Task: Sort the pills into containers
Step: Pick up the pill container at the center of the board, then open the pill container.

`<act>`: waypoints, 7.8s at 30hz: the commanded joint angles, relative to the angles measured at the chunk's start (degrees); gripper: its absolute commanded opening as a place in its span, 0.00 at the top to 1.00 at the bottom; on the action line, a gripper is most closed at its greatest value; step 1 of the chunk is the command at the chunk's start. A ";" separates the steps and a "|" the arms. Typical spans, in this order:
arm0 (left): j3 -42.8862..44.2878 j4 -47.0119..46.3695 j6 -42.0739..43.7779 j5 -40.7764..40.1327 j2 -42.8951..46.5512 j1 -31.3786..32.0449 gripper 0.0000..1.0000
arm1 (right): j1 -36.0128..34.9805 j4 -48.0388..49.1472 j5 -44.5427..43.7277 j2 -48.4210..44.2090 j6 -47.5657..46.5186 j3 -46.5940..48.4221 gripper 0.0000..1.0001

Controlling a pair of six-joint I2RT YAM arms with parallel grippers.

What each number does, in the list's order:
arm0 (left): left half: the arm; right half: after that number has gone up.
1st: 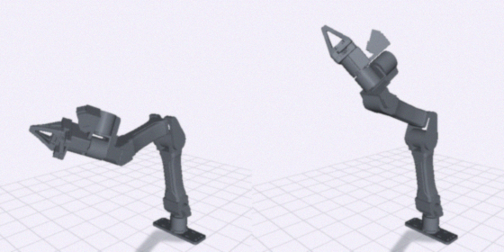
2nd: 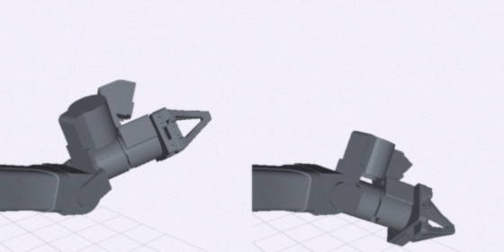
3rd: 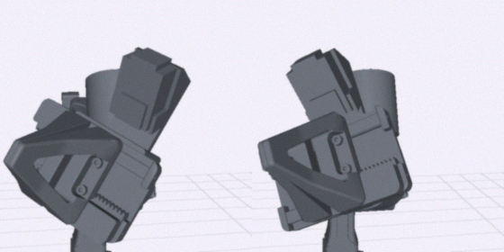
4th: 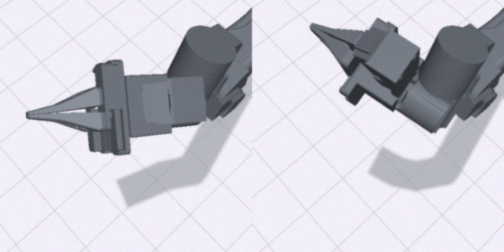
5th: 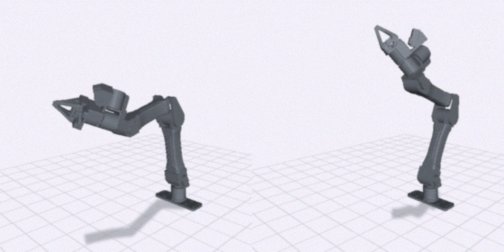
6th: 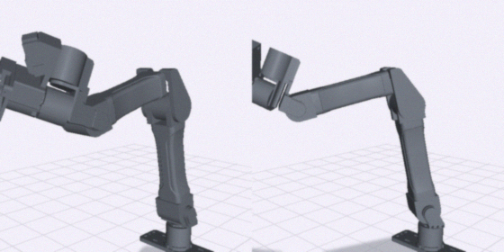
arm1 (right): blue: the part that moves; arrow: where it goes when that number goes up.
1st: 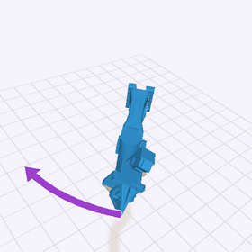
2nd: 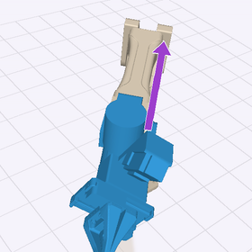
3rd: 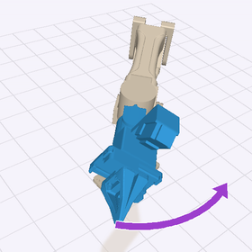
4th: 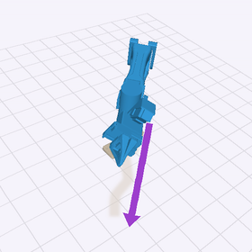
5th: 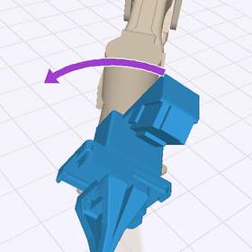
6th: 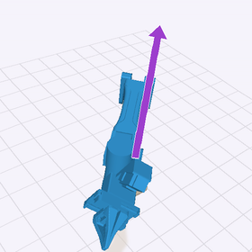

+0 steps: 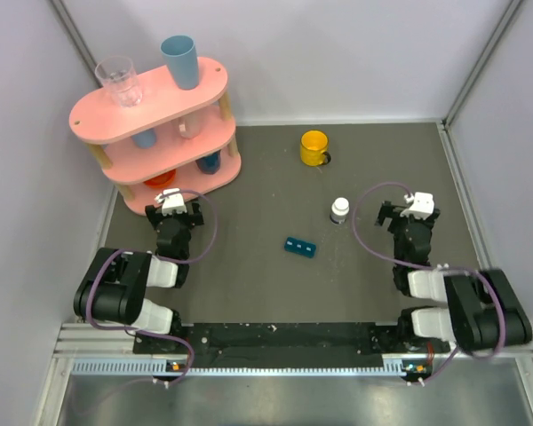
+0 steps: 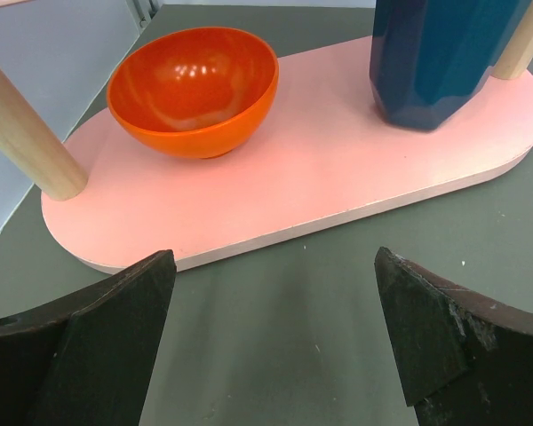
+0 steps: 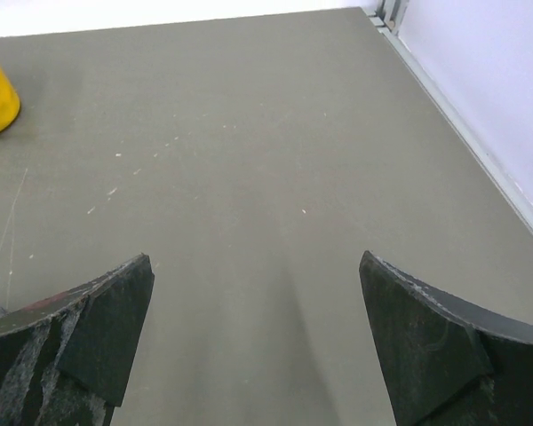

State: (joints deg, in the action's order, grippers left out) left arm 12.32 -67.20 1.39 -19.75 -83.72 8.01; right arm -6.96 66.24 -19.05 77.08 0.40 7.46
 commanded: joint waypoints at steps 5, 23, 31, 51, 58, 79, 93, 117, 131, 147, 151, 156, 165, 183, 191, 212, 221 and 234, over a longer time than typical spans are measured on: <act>1.04 -2.15 -0.77 0.41 1.37 -0.28 0.01 | -0.42 -40.54 1.54 -34.25 1.69 13.60 0.01; -0.96 -5.47 1.24 1.03 2.51 -0.01 0.01 | -29.68 -73.00 2.70 -22.87 1.27 39.38 0.01; 5.94 33.92 -7.43 -3.99 29.10 5.00 0.01 | -31.45 -72.92 16.81 -20.66 4.35 36.57 0.01; 19.33 76.34 -27.14 34.33 36.79 7.02 0.02 | -31.53 -64.13 32.32 -2.73 -3.21 30.77 0.30; 17.21 76.16 -25.83 38.38 36.79 8.42 0.03 | -31.62 -65.71 34.69 3.34 -8.22 33.93 0.31; 16.16 75.55 -26.79 40.84 37.93 8.60 0.03 | -37.69 -79.15 26.18 16.87 -12.80 46.06 0.31; 15.90 75.28 -27.23 41.63 37.84 8.69 0.03 | -38.21 -83.02 21.95 18.99 -10.51 47.64 0.43; 17.13 74.59 -31.97 51.29 41.79 8.69 0.01 | -38.48 -83.91 32.13 5.31 -6.21 44.40 1.00; 19.67 68.30 -52.38 63.96 46.46 13.43 0.01 | -57.63 -90.23 19.23 -15.81 1.79 45.79 1.00; 23.10 78.62 -46.39 56.66 44.17 26.44 0.19 | -70.29 -92.08 6.66 -13.54 1.79 53.36 1.00; 23.98 78.62 -46.13 55.96 43.38 28.81 0.27 | -71.17 -91.99 5.08 -12.83 1.27 53.88 1.00; 24.16 78.71 -46.04 54.56 42.24 29.96 0.42 | -72.05 -91.99 4.90 -12.57 1.00 54.50 1.00; 24.77 78.80 -46.74 52.62 41.80 31.19 0.48 | -73.63 -91.99 5.43 -11.25 0.83 55.29 1.00; 21.61 74.41 -50.08 56.66 43.29 32.16 1.00 | -74.60 -90.32 1.38 -11.95 0.56 55.11 0.88; 19.94 72.74 -53.06 56.23 45.58 32.24 1.00 | -74.60 -86.19 3.22 -16.25 -0.14 52.48 0.15; 21.00 71.33 -60.27 49.98 46.81 32.24 1.00 | -75.74 -89.09 6.04 -25.14 2.58 46.24 0.13; 21.17 70.72 -61.06 50.77 46.72 32.24 1.00 | -76.01 -89.09 4.37 -23.03 1.79 45.80 0.32; 19.76 67.99 -63.26 52.97 46.63 32.16 1.00 | -76.09 -88.56 1.91 -21.36 0.92 45.71 0.39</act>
State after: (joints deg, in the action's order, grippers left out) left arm 32.23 5.19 -60.58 31.94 -37.39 40.12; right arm -82.08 -24.05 -15.64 54.74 1.96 52.90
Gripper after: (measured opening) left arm 0.310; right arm 0.599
